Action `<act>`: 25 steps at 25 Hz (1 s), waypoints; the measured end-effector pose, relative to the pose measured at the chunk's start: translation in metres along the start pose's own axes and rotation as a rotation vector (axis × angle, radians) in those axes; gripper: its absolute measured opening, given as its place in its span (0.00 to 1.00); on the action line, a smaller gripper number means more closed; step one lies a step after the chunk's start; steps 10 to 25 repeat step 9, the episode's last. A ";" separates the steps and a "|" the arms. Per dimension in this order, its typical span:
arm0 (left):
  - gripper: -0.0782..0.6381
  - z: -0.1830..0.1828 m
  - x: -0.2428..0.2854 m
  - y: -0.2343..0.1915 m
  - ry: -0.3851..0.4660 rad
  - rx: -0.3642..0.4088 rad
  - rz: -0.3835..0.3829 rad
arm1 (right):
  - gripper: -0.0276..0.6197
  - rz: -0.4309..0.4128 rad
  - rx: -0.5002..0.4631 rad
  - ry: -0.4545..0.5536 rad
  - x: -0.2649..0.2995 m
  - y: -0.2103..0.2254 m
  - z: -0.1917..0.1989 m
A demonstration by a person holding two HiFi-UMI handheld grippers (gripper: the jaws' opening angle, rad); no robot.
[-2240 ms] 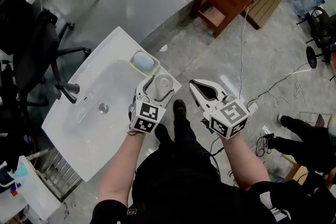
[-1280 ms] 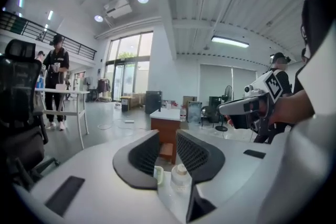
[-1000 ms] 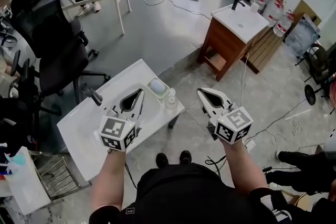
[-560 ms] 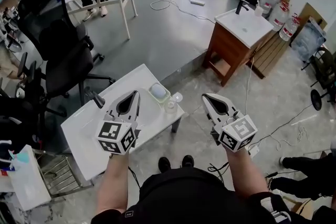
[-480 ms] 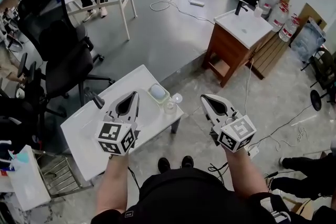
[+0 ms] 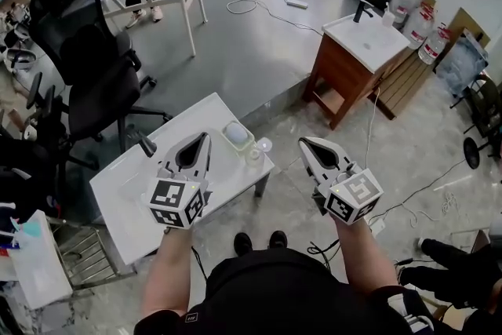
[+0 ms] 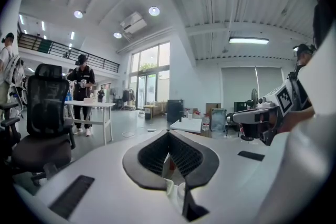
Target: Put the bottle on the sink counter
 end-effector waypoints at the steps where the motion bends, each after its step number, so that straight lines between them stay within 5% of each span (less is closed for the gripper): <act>1: 0.12 0.000 0.000 0.000 0.001 0.000 0.000 | 0.06 -0.004 0.002 -0.001 0.001 -0.001 0.001; 25: 0.12 0.007 0.002 -0.002 -0.011 -0.001 -0.003 | 0.06 -0.036 0.000 0.004 0.011 -0.004 0.004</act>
Point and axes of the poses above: the fingertips, and each gripper's own axes: x forward along the fingers, y to its right, z out of its underside, the point moved 5 cm from there along -x, backward along the fingers, and after that the axes turned 8 degrees about x, right-handed, at the moved point
